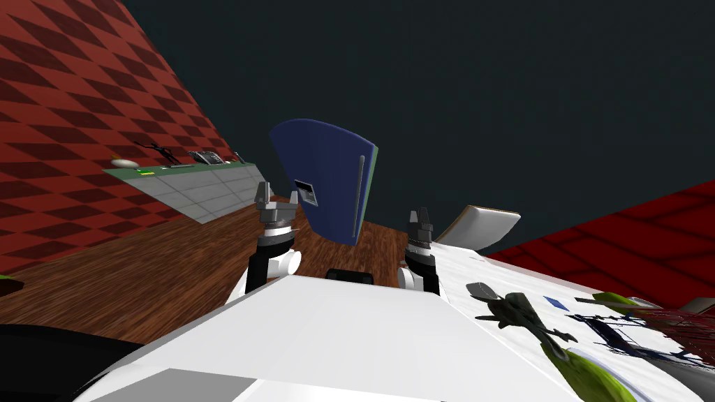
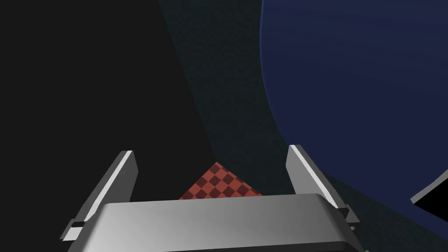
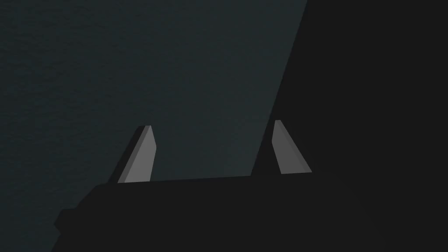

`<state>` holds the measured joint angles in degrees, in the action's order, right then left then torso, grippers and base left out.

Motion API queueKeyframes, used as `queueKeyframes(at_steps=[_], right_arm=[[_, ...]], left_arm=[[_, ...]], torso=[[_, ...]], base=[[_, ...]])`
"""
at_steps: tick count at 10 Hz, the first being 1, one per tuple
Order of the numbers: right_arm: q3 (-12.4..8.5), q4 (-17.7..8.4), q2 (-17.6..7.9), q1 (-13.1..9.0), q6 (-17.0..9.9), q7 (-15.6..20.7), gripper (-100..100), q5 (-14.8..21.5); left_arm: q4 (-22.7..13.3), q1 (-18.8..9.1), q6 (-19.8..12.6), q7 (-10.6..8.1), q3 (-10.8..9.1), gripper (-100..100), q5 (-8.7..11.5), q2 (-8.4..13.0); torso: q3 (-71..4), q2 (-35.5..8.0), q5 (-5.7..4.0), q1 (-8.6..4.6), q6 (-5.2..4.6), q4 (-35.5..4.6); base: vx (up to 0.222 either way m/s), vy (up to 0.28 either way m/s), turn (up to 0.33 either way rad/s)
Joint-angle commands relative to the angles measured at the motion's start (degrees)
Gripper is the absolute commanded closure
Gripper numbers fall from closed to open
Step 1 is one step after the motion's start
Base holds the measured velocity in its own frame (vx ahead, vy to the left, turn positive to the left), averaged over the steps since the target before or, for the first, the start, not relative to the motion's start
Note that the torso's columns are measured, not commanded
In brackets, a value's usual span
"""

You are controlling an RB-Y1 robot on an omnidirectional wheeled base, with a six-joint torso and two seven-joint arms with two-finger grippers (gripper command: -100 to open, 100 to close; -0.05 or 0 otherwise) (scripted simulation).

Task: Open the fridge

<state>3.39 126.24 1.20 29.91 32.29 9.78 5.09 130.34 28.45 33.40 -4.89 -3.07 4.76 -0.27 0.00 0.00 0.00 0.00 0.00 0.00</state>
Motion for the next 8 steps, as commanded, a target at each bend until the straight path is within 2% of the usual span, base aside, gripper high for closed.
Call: queueKeyframes(at_steps=[1, 8], right_arm=[[0.0, 0.0, 0.0, 0.0, 0.0, 0.0, 0, 0.0], [0.0, 0.0, 0.0, 0.0, 0.0, 0.0, 0, 0.0]], left_arm=[[0.0, 0.0, 0.0, 0.0, 0.0, 0, 0.0, 0.0], [0.0, 0.0, 0.0, 0.0, 0.0, 0, 0.0, 0.0]], torso=[[-4.7, -2.3, 0.0, 0.0, 0.0, -2.3], [-62.3, -31.2, 0.0, 0.0, 0.0, -31.1]], base=[[0.0, 0.0, 0.0], [0.0, 0.0, 0.0]])
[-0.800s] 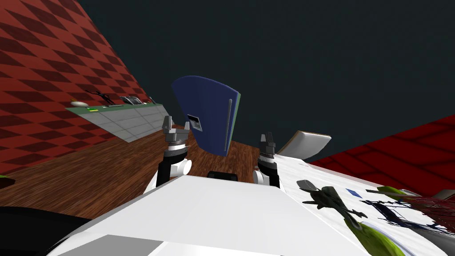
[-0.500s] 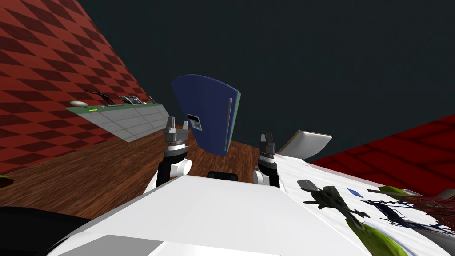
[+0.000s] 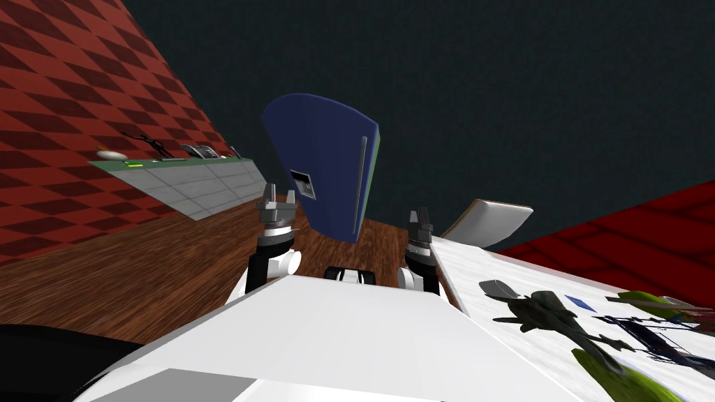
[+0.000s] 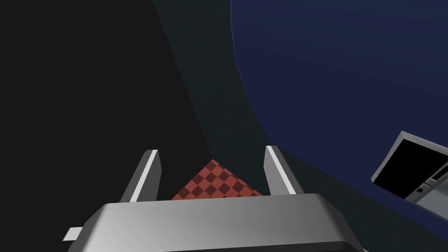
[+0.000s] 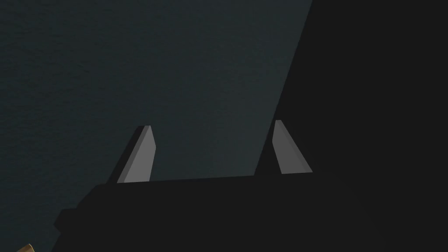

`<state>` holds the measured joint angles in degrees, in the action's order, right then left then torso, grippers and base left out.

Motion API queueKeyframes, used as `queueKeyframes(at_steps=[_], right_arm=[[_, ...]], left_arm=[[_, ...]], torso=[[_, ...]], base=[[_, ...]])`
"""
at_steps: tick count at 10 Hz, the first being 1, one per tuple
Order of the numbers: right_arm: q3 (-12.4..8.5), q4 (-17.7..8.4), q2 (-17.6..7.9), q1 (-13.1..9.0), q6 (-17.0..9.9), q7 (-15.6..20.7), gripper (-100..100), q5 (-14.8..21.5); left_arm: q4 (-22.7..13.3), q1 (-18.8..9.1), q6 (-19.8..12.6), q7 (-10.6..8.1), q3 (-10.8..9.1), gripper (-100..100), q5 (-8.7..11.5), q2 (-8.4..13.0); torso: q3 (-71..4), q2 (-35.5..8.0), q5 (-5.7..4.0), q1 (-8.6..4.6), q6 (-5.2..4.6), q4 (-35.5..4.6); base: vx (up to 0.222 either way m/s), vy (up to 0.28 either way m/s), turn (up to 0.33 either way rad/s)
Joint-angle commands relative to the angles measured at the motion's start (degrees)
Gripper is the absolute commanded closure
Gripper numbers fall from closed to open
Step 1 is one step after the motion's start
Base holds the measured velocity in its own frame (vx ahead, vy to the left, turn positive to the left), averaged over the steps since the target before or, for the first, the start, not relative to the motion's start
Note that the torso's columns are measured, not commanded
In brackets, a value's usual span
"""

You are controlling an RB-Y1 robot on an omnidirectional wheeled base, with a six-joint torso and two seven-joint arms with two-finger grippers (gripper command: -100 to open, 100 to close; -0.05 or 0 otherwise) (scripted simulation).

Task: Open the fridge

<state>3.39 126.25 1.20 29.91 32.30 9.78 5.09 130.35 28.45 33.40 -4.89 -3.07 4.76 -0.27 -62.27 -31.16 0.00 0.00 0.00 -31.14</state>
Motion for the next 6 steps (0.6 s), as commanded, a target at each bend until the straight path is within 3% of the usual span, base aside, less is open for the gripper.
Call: queueKeyframes(at_steps=[1, 2, 3, 6], right_arm=[[0.0, 0.0, 0.0, 0.0, 0.0, 0.0, 0, 0.0], [0.0, 0.0, 0.0, 0.0, 0.0, 0.0, 0, 0.0], [0.0, 0.0, 0.0, 0.0, 0.0, 0.0, 0, 0.0], [0.0, 0.0, 0.0, 0.0, 0.0, 0.0, 0, 0.0]], left_arm=[[0.0, 0.0, 0.0, 0.0, 0.0, 0, 0.0, 0.0], [-0.6, -1.3, -1.1, -0.55, 0.19, -100, -0.1, 2.1], [-1.2, -2.5, -2.1, -1.1, 0.37, -100, -0.1, 3.6], [-4.1, -8.5, -6.9, -3.69, 1.17, -100, -0.5, 7.5]], torso=[[-8.5, -4.2, 0.0, 0.0, 0.0, -4.2], [-16.9, -8.5, 0.0, 0.0, 0.0, -8.5], [-20.9, -10.4, 0.0, 0.0, 0.0, -10.3], [-22.3, -11.1, 0.0, -0.02, 0.0, -11.1]], base=[[0.0, 0.0, 0.0], [0.01, -0.005, 0.009], [0.01, -0.012, 0.011], [0.016, -0.023, 0.016]])
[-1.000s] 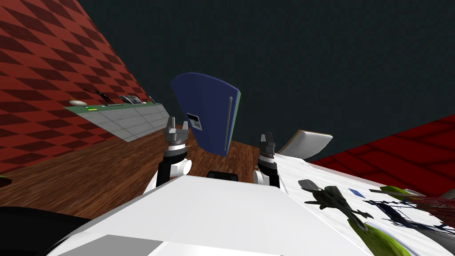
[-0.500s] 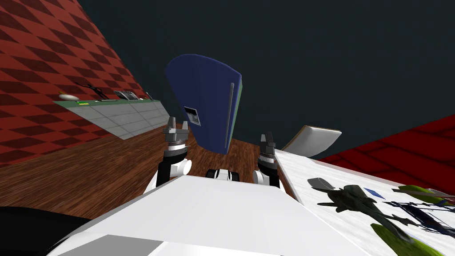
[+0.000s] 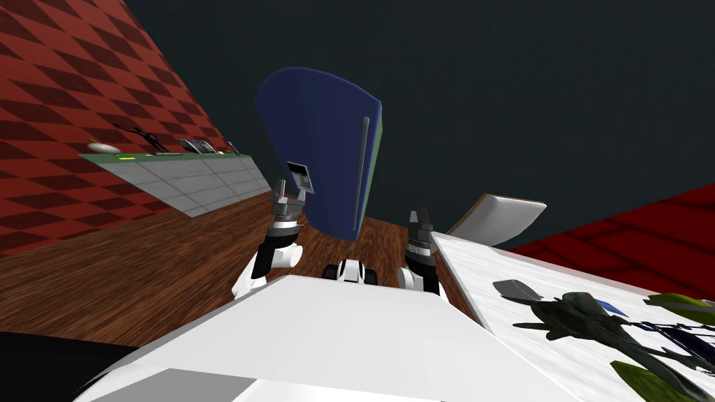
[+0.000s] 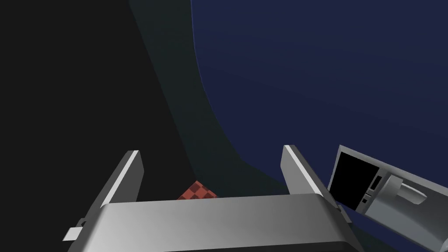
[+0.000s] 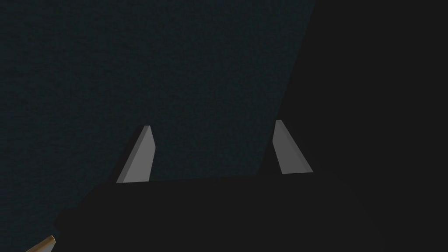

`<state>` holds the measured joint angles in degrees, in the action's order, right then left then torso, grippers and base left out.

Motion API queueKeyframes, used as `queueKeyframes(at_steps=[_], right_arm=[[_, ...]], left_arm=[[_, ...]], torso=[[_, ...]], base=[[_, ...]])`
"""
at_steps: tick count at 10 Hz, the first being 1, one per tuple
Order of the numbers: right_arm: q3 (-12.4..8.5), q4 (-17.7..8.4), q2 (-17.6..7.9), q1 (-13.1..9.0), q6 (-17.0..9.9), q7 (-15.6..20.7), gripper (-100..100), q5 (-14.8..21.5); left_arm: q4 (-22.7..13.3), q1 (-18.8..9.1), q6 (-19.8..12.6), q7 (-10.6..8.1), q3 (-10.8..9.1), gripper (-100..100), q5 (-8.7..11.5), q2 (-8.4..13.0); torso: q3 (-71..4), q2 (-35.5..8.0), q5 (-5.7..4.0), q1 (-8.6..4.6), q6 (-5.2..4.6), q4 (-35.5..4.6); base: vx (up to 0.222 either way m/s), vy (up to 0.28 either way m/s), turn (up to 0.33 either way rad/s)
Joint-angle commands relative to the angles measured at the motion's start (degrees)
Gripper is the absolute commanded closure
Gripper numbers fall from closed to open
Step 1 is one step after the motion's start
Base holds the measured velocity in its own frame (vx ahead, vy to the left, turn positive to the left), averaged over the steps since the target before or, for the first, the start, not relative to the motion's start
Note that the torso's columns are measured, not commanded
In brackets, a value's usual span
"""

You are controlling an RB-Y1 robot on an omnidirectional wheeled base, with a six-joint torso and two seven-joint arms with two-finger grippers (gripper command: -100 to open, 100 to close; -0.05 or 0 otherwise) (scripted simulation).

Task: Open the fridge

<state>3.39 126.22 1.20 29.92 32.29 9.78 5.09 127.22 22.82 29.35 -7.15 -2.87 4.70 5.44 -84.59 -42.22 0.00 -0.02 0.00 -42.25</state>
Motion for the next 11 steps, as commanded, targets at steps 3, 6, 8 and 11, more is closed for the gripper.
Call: queueKeyframes(at_steps=[3, 6, 8, 11], right_arm=[[0.0, 0.0, 0.0, 0.0, 0.0, 0.0, 0, 0.0], [0.0, 0.0, 0.0, 0.0, 0.0, 0.0, 0, 0.0], [0.0, 0.0, 0.0, 0.0, 0.0, 0.0, 0, 0.0], [0.0, 0.0, 0.0, 0.0, 0.0, 0.0, 0, 0.0]], left_arm=[[-2.2, -5.7, -5.7, -2.56, 1.29, -100, -0.5, 2.9], [-5.1, -10.8, -11.0, -5.15, 2.0, -100, -0.8, 4.7], [-6.7, -13.6, -13.1, -6.57, 2.37, -100, -0.9, 5.5], [-8.4, -18.7, -17.7, -8.07, 2.75, -100, -1.0, 6.1]], torso=[[0.0, -0.1, 0.0, 0.02, 0.0, 0.0], [0.0, -0.1, 0.0, 0.02, 0.01, 0.0], [0.0, -0.1, 0.0, 0.02, 0.01, 0.0], [0.0, -0.1, 0.0, 0.01, 0.01, 0.0]], base=[[0.015, -0.022, 0.011], [0.01, -0.024, 0.014], [0.018, -0.029, 0.016], [0.015, -0.029, 0.014]])
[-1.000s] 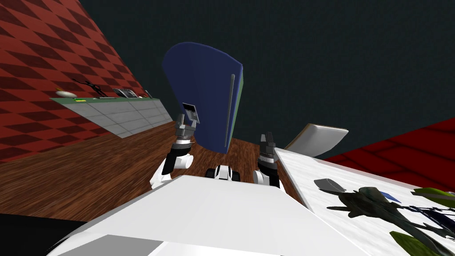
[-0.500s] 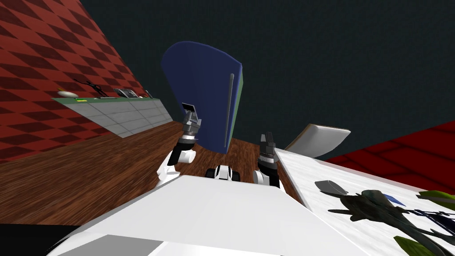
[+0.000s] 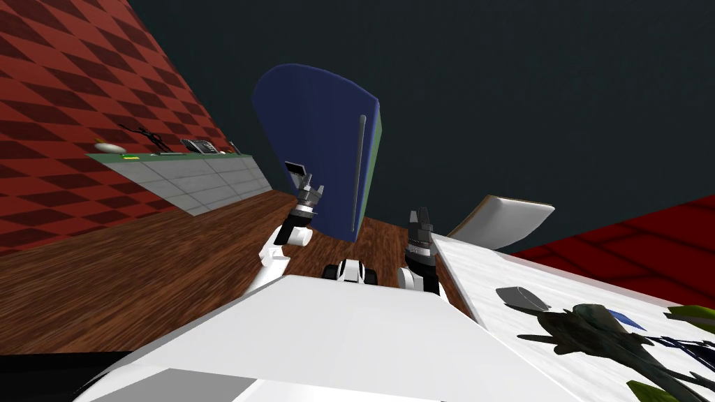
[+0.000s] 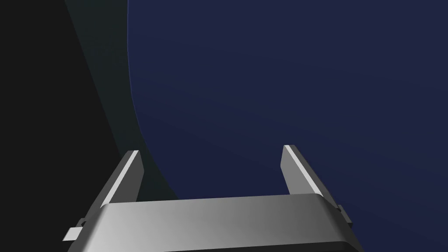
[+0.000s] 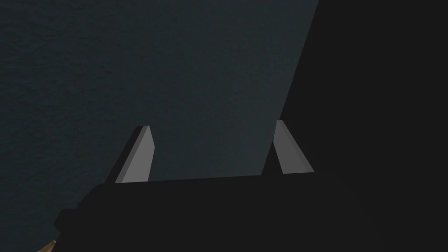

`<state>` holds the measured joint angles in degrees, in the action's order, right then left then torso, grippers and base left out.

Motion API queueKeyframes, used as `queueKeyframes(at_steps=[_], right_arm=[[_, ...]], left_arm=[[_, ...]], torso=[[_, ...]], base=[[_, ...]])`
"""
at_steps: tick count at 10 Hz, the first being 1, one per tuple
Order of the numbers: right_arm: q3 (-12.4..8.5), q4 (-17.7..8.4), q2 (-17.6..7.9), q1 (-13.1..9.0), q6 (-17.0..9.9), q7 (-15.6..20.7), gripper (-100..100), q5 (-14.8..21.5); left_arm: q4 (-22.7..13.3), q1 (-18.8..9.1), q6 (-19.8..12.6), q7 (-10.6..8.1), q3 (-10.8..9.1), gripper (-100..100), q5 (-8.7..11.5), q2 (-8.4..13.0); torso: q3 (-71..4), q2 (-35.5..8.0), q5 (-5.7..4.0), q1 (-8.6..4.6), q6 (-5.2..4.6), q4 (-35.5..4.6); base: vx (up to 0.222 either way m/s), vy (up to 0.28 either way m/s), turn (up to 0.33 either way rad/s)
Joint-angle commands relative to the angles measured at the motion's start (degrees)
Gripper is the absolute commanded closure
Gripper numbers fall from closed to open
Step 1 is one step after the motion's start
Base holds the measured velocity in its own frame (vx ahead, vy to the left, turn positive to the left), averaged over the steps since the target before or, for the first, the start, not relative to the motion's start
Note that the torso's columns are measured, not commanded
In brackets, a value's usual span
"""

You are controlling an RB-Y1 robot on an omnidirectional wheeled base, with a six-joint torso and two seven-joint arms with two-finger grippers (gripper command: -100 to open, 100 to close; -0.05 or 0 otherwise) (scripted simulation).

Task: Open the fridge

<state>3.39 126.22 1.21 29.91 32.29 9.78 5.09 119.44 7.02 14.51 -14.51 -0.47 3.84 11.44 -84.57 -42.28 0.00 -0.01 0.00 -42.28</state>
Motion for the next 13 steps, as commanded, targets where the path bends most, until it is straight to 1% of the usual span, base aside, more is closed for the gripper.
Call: queueKeyframes(at_steps=[1, 2, 3, 4, 5, 6, 7, 8, 9, 10, 11, 12, 13], right_arm=[[0.0, 0.0, 0.0, 0.0, 0.0, 0.0, 0, 0.0], [0.0, 0.0, 0.0, 0.0, 0.0, 0.0, 0, 0.0], [0.0, 0.0, 0.0, 0.0, 0.0, 0.0, 0, 0.0], [0.0, 0.0, 0.0, 0.0, 0.0, 0.0, 0, 0.0], [0.0, 0.0, 0.0, 0.0, 0.0, 0.0, 0, 0.0], [0.0, 0.0, 0.0, 0.0, 0.0, 0.0, 0, 0.0], [0.0, 0.0, 0.0, 0.0, 0.0, 0.0, 0, 0.0], [0.0, 0.0, 0.0, 0.0, 0.0, 0.0, 0, 0.0], [0.0, 0.0, 0.0, 0.0, 0.0, 0.0, 0, 0.0], [0.0, 0.0, 0.0, 0.0, 0.0, 0.0, 0, 0.0], [0.0, 0.0, 0.0, 0.0, 0.0, 0.0, 0, 0.0], [0.0, 0.0, 0.0, 0.0, 0.0, 0.0, 0, 0.0], [0.0, 0.0, 0.0, 0.0, 0.0, 0.0, 0, 0.0]], left_arm=[[-2.3, -4.8, -4.5, -2.27, 0.73, -100, -0.3, 0.7], [-2.3, -6.5, -6.2, -2.27, 0.73, -100, -0.3, 0.7], [-4.1, -8.7, -8.0, -3.86, 1.11, -100, -0.4, 1.3], [-4.1, -10.3, -9.7, -3.86, 1.11, -100, -0.4, 1.3], [-4.1, -11.1, -10.0, -3.86, 1.11, -100, -0.4, 1.3], [-5.9, -13.3, -12.1, -5.49, 1.48, -100, -0.5, 1.8], [-5.9, -15.0, -13.7, -5.49, 1.48, -100, -0.5, 1.8], [-7.8, -16.9, -15.5, -7.12, 1.83, -100, -0.6, 2.2], [-7.8, -18.7, -17.3, -7.12, 1.83, -100, -0.6, 2.2], [-7.8, -19.3, -17.6, -7.12, 1.83, -100, -0.6, 2.2], [-9.7, -21.5, -20.1, -8.75, 2.17, -100, -0.7, 2.7], [-9.7, -23.4, -21.3, -8.75, 2.17, -100, -0.7, 2.7], [-11.6, -25.2, -22.8, -10.36, 2.48, -100, -0.8, 3.1]], torso=[[0.0, 0.0, 0.0, 0.02, 0.0, 0.0], [0.0, 0.0, 0.0, 0.0, 0.0, 0.0], [0.0, 0.0, 0.0, 0.02, 0.0, 0.0], [0.0, 0.0, 0.0, 0.01, 0.01, 0.0], [0.0, 0.0, 0.0, 0.01, 0.0, 0.0], [0.0, 0.0, 0.01, 0.06, 0.0, 0.0], [0.0, 0.0, 0.01, 0.03, 0.0, 0.0], [0.0, 0.0, -0.01, -0.01, -0.01, 0.0], [0.0, 0.0, -0.01, -0.04, 0.0, 0.0], [0.0, 0.0, -0.01, -0.02, 0.0, 0.0], [0.0, 0.0, 0.02, 0.07, 0.01, 0.0], [0.0, 0.0, 0.01, 0.03, 0.0, 0.0], [0.0, 0.0, 0.0, 0.02, 0.0, 0.0]], base=[[0.015, -0.033, 0.023], [0.013, -0.03, 0.011], [0.02, -0.035, 0.019], [0.015, -0.033, 0.013], [0.004, -0.016, -0.001], [0.003, -0.024, 0.024], [0.01, -0.028, 0.014], [0.023, -0.04, 0.019], [0.017, -0.044, 0.013], [0.006, -0.021, -0.001], [0.011, -0.031, 0.025], [0.012, -0.031, 0.013], [0.013, -0.038, 0.017]])
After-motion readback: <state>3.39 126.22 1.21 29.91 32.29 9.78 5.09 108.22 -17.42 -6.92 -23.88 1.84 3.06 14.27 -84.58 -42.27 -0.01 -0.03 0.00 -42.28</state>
